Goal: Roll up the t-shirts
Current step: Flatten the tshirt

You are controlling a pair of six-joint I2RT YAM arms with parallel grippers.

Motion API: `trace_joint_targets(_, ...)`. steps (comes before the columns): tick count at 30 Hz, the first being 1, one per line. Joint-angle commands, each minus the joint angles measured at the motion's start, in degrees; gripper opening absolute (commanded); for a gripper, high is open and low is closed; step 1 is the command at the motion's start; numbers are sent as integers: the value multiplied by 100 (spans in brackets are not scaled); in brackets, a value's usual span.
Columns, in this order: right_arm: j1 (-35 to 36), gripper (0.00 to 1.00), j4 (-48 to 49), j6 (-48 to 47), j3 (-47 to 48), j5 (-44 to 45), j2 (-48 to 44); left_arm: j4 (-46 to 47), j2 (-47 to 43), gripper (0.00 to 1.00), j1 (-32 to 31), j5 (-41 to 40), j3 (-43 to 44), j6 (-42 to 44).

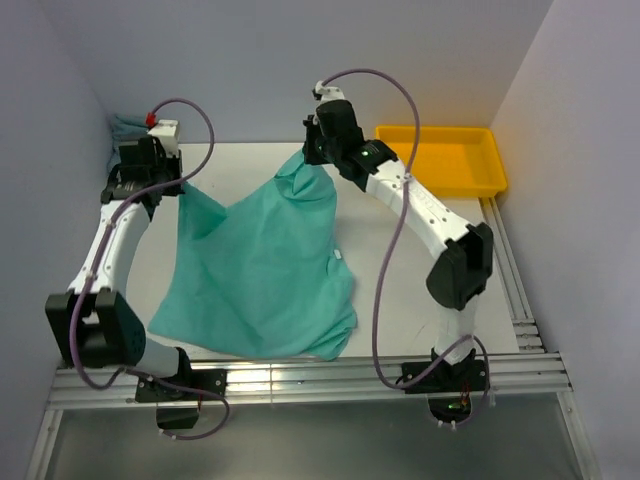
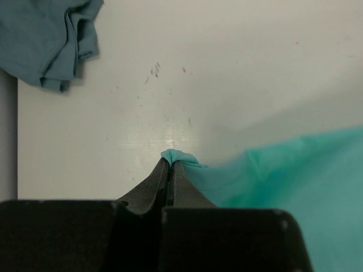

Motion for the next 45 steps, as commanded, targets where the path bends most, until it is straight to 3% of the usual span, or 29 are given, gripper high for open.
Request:
trace_joint_targets(1,-258,0,60,195,1354,-228,204,500,531,0,149,36,939,96)
trace_joint_targets(4,-443,0,-625,221,3404,-316,1171,343,1384,0,350,-8,2194,-158)
trace_joint_targets(7,-645,0,-619,335,4157,-343,1517,219,1921,0,544,141,3215,-343)
trace_joint_targets(12,-831,0,953,266,2111,-123,-46,605,1704,0,808,379,3475,-827)
trace_joint_targets(20,-822,0,1877,256,-122,88,-1637,1546,622,0,1063,695,1894,-1012)
trace_joint_targets(27,-813,0,2036,853,-2096,-9,-2649,862,525,0,1081,1029,1524,-652)
trace_joint_targets(36,-287,0,2335,2205,-5761,404,-4433,263,-660,0,1081,1372,-1111,875)
trace_joint_targets(39,125,0,2239,2671,-6571,624,-4697,-9,-872,0,1090,1215,-2050,1376)
trace_joint_targets(45,1040,0,1852,3560,-7313,1072,-4452,-124,-996,0,1090,898,-3027,1967)
